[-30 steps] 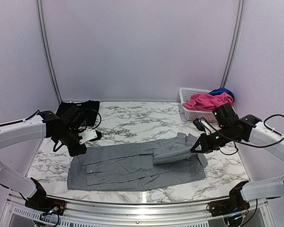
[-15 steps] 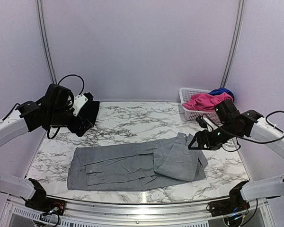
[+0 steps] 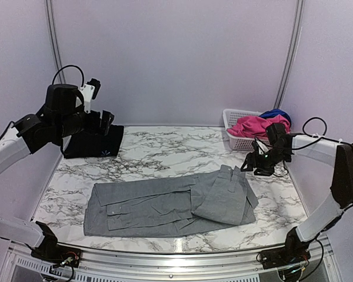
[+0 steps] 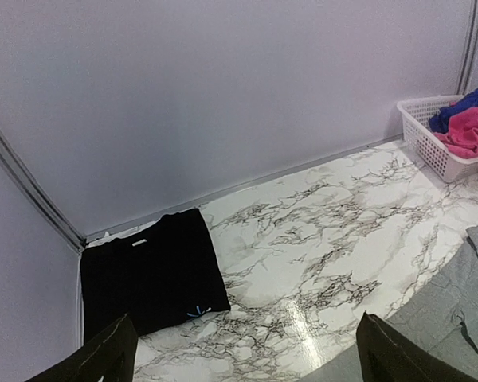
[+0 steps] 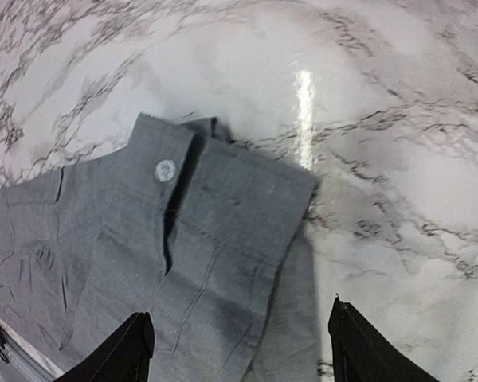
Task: Fold and stack the mixed laundry pile
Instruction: Fold the 1/3-folded shirt at the center of the board.
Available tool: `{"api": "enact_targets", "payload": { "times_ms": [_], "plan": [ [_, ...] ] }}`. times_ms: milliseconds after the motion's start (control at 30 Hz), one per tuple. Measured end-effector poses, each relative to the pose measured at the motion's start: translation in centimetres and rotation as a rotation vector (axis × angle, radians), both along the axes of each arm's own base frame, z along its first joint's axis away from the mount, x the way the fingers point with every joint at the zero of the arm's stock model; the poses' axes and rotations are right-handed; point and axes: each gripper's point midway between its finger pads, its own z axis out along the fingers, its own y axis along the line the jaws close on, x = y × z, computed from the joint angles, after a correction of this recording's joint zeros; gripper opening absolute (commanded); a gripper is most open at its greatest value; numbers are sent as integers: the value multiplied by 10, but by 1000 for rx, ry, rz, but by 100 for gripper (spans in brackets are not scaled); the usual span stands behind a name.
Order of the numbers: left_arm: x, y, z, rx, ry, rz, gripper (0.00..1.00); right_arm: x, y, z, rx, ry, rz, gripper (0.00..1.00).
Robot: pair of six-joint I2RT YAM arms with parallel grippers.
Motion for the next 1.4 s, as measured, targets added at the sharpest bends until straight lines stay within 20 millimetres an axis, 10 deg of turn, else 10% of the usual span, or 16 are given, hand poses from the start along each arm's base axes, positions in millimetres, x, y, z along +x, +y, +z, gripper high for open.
{"api": "enact_targets", "payload": {
  "times_ms": [567,867,1000,1167,1400],
  "plan": [
    [17,2,-39,25,108,94,99,34,5,-46,212,51,-17,55],
    [19,0,-30,20,94,91,99,38,12,-49,259,55,-7,2],
    [19,-2,-31,18,97,84,99,37,19,-25,290,-5,35,0],
    [11,-25,-34,-18,135,-58,99,22,44,57,344,-229,185,0],
    [-27,-93,-35,-45,165,-409,99,-45,115,135,418,-449,526,0]
  ]
}}
